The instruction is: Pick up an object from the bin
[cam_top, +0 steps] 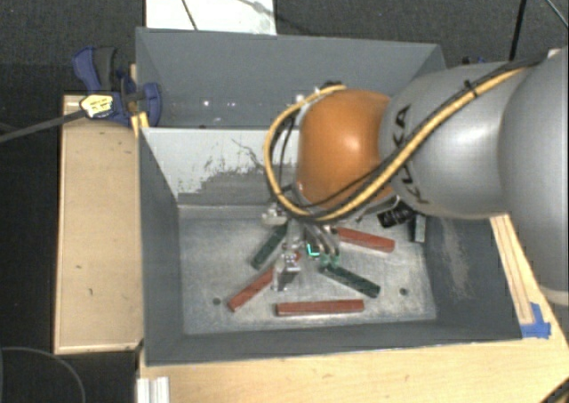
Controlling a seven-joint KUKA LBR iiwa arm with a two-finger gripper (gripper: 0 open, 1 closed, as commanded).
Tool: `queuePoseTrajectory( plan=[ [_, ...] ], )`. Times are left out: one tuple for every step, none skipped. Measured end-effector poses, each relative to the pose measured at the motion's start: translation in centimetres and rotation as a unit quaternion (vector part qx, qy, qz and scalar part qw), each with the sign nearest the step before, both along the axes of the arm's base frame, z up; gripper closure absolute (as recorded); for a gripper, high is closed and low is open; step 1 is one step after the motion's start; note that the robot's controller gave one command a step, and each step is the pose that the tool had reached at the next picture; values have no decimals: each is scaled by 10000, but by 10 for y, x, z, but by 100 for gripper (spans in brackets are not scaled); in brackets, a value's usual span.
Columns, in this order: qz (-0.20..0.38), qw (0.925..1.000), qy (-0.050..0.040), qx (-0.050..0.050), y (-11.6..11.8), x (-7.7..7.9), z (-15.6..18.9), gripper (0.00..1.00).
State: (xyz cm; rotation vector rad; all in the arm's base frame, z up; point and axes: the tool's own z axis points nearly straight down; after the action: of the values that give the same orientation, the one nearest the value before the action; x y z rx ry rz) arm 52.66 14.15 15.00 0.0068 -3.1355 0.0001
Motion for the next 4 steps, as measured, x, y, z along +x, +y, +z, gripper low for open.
queuePoseTrajectory(
  plan=[
    [-20,10000,-40,6,-1,2,4,0],
    [-681,9976,-115,46,3,-9,-71,100],
    [-685,9976,-115,46,3,-9,-71,100],
    [-1039,9946,-47,3,0,-16,65,100]
  ],
)
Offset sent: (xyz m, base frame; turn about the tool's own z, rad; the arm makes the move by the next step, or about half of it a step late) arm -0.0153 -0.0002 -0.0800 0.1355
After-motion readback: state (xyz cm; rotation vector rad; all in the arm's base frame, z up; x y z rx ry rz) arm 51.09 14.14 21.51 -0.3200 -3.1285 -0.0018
